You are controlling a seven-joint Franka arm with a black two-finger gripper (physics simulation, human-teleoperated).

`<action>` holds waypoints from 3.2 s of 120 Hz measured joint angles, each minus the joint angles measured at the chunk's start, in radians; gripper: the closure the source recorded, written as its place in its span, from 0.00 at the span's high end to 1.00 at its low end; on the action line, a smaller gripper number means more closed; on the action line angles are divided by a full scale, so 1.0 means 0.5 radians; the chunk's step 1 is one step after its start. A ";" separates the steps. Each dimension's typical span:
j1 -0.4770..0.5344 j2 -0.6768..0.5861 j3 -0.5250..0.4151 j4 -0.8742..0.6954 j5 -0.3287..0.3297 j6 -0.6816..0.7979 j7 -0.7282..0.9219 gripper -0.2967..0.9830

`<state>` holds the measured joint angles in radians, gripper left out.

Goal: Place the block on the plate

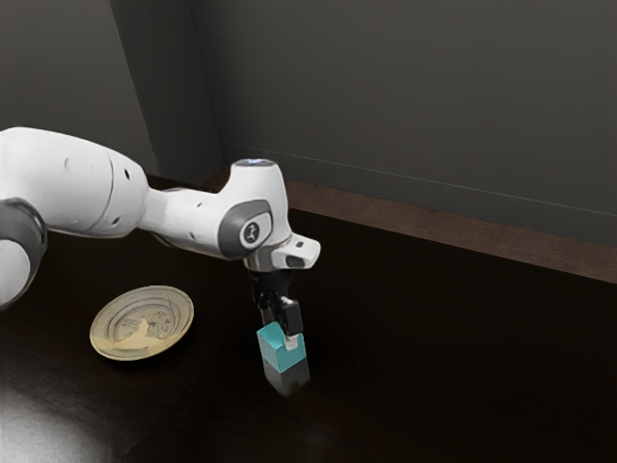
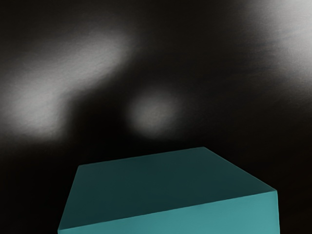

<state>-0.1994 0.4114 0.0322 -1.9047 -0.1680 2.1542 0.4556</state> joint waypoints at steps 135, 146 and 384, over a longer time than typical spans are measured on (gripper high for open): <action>-0.035 -0.097 0.001 0.039 -0.010 0.025 0.027 0.55; -0.037 -0.199 0.008 0.035 -0.006 -0.005 0.026 0.55; -0.032 -0.385 0.984 -0.169 0.154 -0.086 0.093 0.75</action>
<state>-0.2156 0.2190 0.5243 -1.9894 -0.0908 2.1113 0.5023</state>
